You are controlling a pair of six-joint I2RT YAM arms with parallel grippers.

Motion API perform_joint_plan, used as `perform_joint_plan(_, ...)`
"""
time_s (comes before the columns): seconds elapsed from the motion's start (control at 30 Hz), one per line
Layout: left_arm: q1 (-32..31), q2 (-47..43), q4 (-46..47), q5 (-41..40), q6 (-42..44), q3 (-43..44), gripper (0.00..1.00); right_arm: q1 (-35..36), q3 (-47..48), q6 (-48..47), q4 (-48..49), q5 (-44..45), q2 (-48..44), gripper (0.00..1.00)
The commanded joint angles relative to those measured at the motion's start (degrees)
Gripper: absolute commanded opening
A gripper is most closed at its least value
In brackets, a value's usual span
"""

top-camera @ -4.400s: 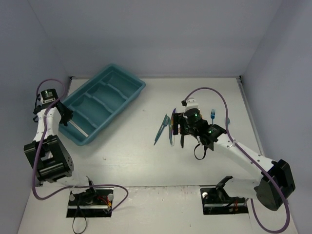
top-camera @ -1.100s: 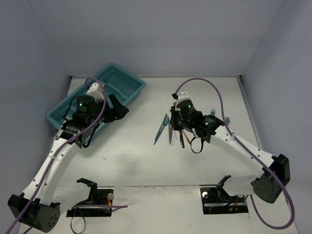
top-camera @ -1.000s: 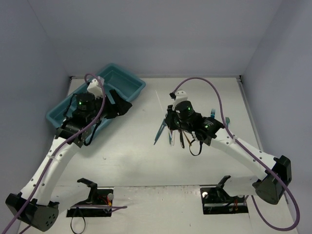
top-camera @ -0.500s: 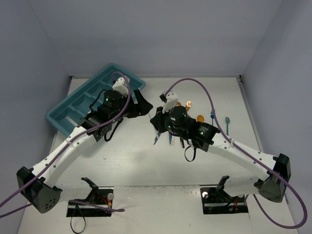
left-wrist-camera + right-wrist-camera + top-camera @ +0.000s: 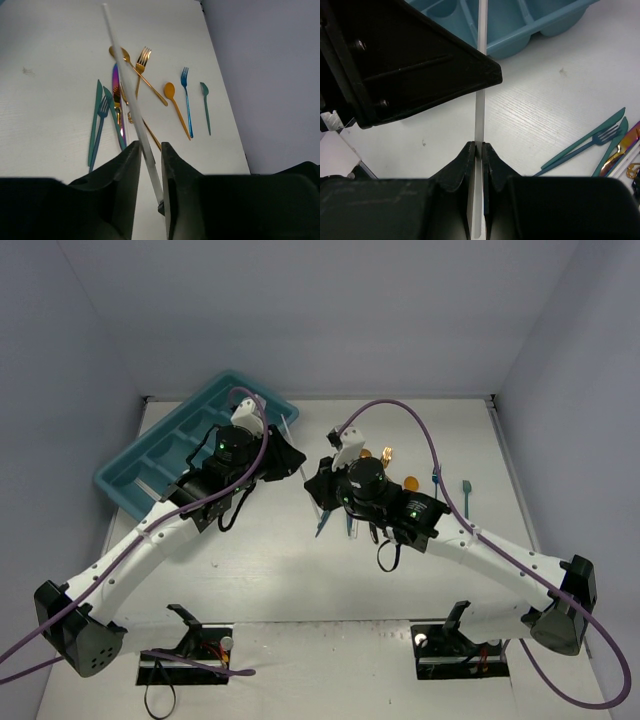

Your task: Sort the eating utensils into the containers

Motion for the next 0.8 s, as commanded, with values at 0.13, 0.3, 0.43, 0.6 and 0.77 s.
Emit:
perform_joint_plan(0.13,-0.71,-1.07,4.44,-2.11,-1.17,-0.48,0.00,0.44,1.37,0.50,6.22,1.35,-0.96,0.00)
perform_joint_plan(0.3,-0.63,-2.66,2.85,-5.14,-0.47,-1.00,0.00,0.44,0.93,0.34,6.33,2.03,-1.05,0.35)
perform_joint_plan(0.43,-0.01,-4.00,-3.30,-11.74,1.30,-0.20,0.00,0.32,0.12,0.09,6.24,4.18,-1.75,0.59)
perform_joint_plan(0.6,9.47,-4.38,-12.54,-16.51,4.85,1.33,0.00,-0.87,-4.06,-1.22,5.78,9.29,-5.19,0.67)
perform_joint_plan(0.77,26.58,-3.27,-17.02,-14.71,8.36,0.80,0.00,-4.65,-9.90,-2.12,4.81,10.99,-7.67,0.67)
